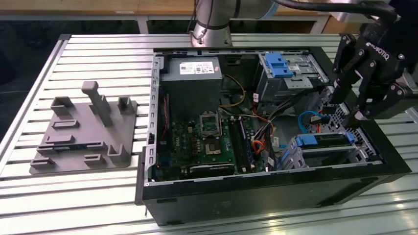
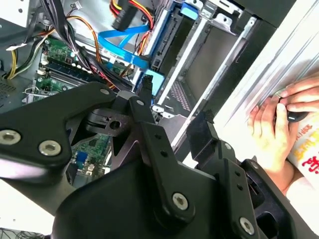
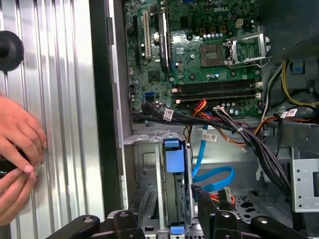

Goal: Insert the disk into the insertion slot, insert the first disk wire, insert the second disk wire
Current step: 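Insert the first disk wire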

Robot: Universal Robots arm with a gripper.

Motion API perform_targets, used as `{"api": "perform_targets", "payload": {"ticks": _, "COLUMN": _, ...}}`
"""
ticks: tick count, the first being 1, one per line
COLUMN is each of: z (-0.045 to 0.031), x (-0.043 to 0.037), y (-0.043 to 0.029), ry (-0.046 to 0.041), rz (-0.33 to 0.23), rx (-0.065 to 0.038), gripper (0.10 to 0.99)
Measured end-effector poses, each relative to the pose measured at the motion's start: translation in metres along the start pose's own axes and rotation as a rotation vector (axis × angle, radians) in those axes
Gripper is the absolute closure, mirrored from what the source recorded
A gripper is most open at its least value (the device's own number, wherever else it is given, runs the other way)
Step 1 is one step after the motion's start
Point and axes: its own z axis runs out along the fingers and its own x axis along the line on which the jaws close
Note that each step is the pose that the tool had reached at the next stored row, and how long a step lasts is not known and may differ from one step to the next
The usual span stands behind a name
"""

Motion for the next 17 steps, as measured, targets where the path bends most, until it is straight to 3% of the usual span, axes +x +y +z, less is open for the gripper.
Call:
{"api": "perform_targets", "payload": {"ticks": 3, "z": -0.0008, "x": -0.0108, "y": 0.0007, "ry": 0.0295, "rz": 0.0, "rx": 0.003, "gripper": 0.529}}
{"api": "perform_targets", "payload": {"ticks": 5, "z": -0.0013, "x": -0.0183, "y": 0.0011, "ry": 0.0447, "rz": 0.0, "rx": 0.004, "gripper": 0.529}}
{"api": "perform_targets", "payload": {"ticks": 10, "z": -0.0015, "x": -0.0362, "y": -0.0007, "ry": 0.0616, "rz": 0.0, "rx": 0.004, "gripper": 0.529}}
{"api": "perform_targets", "payload": {"ticks": 17, "z": 0.0015, "x": -0.048, "y": -0.0107, "ry": 0.0885, "rz": -0.002, "rx": -0.008, "gripper": 0.529}}
